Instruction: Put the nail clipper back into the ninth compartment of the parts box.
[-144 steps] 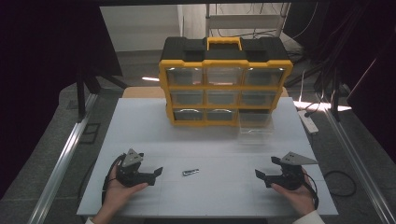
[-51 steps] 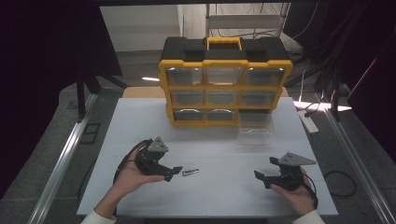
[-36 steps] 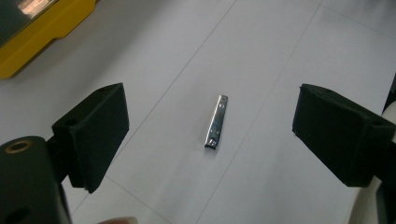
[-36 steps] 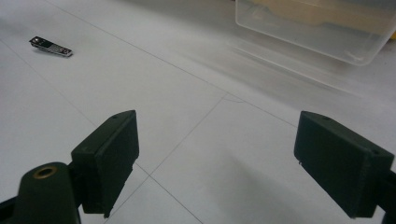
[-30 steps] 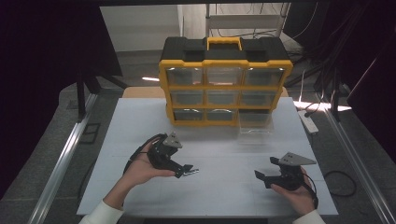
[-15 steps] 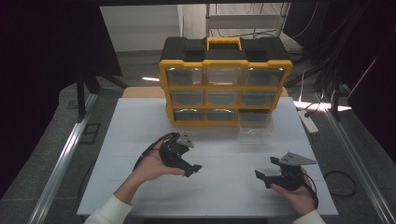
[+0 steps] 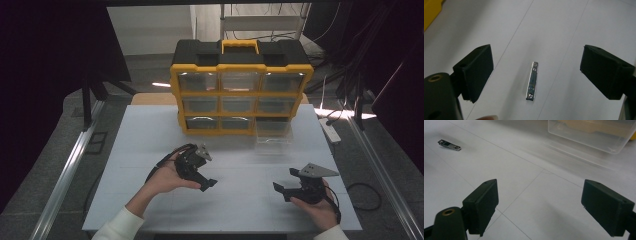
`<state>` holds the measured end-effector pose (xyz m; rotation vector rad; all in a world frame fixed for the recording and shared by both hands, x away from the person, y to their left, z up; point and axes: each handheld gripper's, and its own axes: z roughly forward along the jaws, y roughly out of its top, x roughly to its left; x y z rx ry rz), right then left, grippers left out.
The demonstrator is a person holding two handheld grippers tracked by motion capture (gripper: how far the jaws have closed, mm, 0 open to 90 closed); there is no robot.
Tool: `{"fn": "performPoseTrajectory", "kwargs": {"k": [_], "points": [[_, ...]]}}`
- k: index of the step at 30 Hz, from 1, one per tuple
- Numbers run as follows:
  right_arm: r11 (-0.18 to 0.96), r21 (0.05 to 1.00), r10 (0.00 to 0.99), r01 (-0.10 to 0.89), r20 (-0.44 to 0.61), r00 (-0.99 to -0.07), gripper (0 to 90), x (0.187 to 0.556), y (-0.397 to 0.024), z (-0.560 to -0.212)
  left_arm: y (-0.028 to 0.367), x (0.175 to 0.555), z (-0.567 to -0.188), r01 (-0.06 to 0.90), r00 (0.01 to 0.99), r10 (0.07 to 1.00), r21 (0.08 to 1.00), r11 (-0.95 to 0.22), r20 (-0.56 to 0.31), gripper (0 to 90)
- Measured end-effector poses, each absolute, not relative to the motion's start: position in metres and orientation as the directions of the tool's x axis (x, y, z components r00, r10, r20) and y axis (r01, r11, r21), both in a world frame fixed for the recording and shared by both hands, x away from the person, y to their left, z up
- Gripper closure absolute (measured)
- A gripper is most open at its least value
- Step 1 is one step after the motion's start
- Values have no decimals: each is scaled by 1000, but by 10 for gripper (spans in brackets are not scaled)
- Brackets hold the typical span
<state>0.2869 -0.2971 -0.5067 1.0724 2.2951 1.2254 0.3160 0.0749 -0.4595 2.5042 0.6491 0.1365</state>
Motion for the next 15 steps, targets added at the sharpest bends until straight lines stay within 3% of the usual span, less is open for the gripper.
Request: {"fn": "performPoseTrajectory", "kwargs": {"k": [15], "points": [[351, 814, 745, 463, 57, -665, 149, 287, -297, -507, 76, 321, -478, 437, 878, 478, 460, -773, -30, 130]]}}
